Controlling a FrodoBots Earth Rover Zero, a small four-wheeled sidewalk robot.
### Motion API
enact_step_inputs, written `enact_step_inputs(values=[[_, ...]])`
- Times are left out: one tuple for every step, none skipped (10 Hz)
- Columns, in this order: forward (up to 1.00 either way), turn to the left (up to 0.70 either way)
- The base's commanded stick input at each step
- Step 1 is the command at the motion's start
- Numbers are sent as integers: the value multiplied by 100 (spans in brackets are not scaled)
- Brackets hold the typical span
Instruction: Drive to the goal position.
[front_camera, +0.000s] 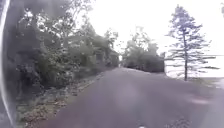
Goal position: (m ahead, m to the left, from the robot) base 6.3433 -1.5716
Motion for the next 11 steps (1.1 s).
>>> enact_step_inputs(values=[[70, 0], [70, 0], [70, 0], [70, 0], [70, 0], [70, 0], [70, 0], [70, 0], [70, 0], [70, 0], [70, 0]])
